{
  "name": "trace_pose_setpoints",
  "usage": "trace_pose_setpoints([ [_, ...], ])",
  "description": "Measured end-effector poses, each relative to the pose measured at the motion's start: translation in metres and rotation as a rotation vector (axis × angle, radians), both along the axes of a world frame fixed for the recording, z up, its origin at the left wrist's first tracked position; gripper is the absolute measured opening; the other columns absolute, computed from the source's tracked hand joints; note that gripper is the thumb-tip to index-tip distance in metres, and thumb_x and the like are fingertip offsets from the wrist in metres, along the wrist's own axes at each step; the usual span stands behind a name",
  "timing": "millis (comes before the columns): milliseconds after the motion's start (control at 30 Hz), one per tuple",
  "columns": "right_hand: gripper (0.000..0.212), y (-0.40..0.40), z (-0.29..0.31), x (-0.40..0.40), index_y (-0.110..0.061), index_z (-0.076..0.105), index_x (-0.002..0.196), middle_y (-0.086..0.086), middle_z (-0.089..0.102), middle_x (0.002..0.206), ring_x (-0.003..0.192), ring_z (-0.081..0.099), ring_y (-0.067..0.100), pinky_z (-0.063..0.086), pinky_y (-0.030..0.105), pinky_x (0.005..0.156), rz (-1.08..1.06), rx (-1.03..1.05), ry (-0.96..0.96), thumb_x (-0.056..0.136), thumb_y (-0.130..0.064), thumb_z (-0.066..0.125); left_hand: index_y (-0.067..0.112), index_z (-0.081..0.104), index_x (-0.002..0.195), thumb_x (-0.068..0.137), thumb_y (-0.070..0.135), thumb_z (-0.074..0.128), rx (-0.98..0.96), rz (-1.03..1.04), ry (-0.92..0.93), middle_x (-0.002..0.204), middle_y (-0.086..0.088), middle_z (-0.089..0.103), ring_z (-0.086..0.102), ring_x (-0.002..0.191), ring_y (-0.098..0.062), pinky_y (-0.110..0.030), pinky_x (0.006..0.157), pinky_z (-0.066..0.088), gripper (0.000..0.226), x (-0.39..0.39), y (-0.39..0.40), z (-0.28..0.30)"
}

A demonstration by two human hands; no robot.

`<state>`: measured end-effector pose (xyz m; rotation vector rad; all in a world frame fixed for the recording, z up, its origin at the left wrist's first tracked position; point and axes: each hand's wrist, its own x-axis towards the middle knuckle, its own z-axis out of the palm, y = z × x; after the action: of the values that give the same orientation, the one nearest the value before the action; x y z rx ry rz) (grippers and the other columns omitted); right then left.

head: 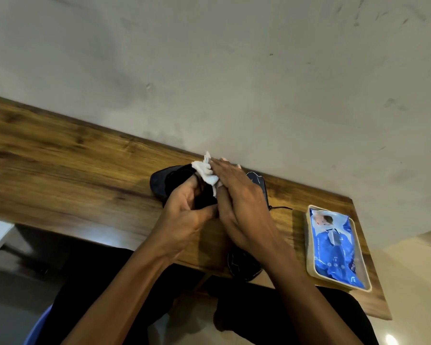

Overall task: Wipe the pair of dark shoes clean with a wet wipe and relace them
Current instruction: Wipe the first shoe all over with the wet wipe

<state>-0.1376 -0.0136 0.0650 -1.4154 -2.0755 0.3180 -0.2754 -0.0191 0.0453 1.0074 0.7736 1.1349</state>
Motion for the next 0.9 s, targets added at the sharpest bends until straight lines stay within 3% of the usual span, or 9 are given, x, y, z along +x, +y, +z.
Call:
trace_pose_setpoints([
  [67, 0.036, 0.01, 0.006, 0.003, -0.01, 0.064, 0.132, 0.001, 0.069, 0.129, 0.116, 0.059, 0.005, 0.04, 0.02, 0.103, -0.032, -0.066, 0.012, 0.103, -0.016, 0.042, 0.015, 0.052, 0.138, 0.077, -0.001, 0.07, 0.0, -0.028, 0.002, 0.129, -0.007, 0.067, 0.06, 0.125, -0.024, -0.043, 0.102, 0.049, 0.065, -0.003, -0.002, -0.001],
  [133, 0.025, 0.018, 0.011, 0.008, -0.017, 0.065, 0.093, -0.007, 0.066, 0.083, 0.073, 0.052, 0.002, 0.035, 0.022, 0.069, -0.059, -0.175, 0.041, 0.105, -0.015, 0.043, 0.014, 0.051, 0.14, 0.078, 0.0, 0.069, 0.01, -0.04, 0.007, 0.133, -0.006, 0.065, 0.058, 0.129, -0.023, -0.048, 0.108, 0.044, 0.067, -0.006, -0.002, -0.003],
  [200, 0.028, 0.018, 0.012, 0.007, -0.018, 0.058, 0.083, -0.005, 0.058, 0.073, 0.066, 0.046, 0.008, 0.032, 0.025, 0.063, -0.058, -0.169, 0.039, 0.106, -0.016, 0.043, 0.015, 0.051, 0.14, 0.08, 0.0, 0.066, 0.016, -0.039, 0.0, 0.135, -0.006, 0.064, 0.056, 0.131, -0.023, -0.053, 0.11, 0.041, 0.064, -0.007, -0.003, -0.006],
  [267, 0.028, 0.008, 0.009, 0.002, -0.008, 0.067, 0.109, 0.007, 0.071, 0.102, 0.085, 0.053, 0.005, 0.044, 0.029, 0.087, -0.056, -0.047, -0.031, 0.106, -0.018, 0.041, 0.014, 0.052, 0.139, 0.081, 0.0, 0.063, 0.008, -0.028, -0.031, 0.134, -0.007, 0.064, 0.057, 0.13, -0.024, -0.049, 0.106, 0.046, 0.061, -0.008, -0.003, -0.007],
  [300, 0.036, 0.001, 0.005, -0.001, -0.004, 0.065, 0.126, 0.012, 0.069, 0.124, 0.109, 0.057, 0.011, 0.04, 0.031, 0.108, -0.05, 0.029, -0.104, 0.106, -0.02, 0.039, 0.014, 0.053, 0.138, 0.08, -0.001, 0.062, -0.006, -0.02, -0.061, 0.132, -0.007, 0.065, 0.058, 0.128, -0.024, -0.044, 0.104, 0.05, 0.06, -0.009, -0.004, -0.006],
  [367, 0.047, -0.013, -0.003, -0.004, -0.001, 0.054, 0.143, 0.015, 0.054, 0.149, 0.143, 0.045, 0.024, 0.029, 0.042, 0.123, -0.028, 0.144, -0.219, 0.106, -0.022, 0.035, 0.013, 0.058, 0.13, 0.076, -0.001, 0.064, -0.028, 0.009, -0.112, 0.127, -0.009, 0.068, 0.061, 0.125, -0.024, -0.037, 0.101, 0.053, 0.056, -0.008, -0.005, -0.005],
  [533, 0.049, -0.016, -0.003, 0.011, -0.007, 0.054, 0.146, 0.009, 0.051, 0.153, 0.152, 0.032, 0.026, 0.021, 0.057, 0.124, -0.045, 0.289, -0.298, 0.106, -0.027, 0.034, 0.012, 0.058, 0.131, 0.08, -0.001, 0.065, -0.026, 0.007, -0.131, 0.124, -0.011, 0.07, 0.062, 0.123, -0.025, -0.033, 0.096, 0.054, 0.053, -0.004, -0.003, -0.002],
  [700, 0.049, 0.001, 0.005, 0.037, -0.015, 0.062, 0.138, 0.001, 0.064, 0.141, 0.153, 0.029, 0.015, 0.01, 0.05, 0.128, -0.148, 0.092, -0.055, 0.101, -0.029, 0.033, 0.016, 0.057, 0.131, 0.09, -0.005, 0.058, 0.009, -0.007, -0.104, 0.119, -0.013, 0.072, 0.067, 0.115, -0.023, -0.026, 0.088, 0.055, 0.046, -0.003, -0.005, 0.004],
  [900, 0.05, -0.022, -0.001, 0.015, -0.005, 0.057, 0.143, 0.01, 0.051, 0.153, 0.151, 0.036, 0.026, 0.026, 0.059, 0.121, -0.066, 0.336, -0.29, 0.098, -0.019, 0.043, 0.007, 0.051, 0.139, 0.082, 0.0, 0.062, -0.017, 0.004, -0.15, 0.128, -0.014, 0.068, 0.063, 0.122, -0.024, -0.03, 0.097, 0.054, 0.058, -0.007, -0.003, 0.004],
])
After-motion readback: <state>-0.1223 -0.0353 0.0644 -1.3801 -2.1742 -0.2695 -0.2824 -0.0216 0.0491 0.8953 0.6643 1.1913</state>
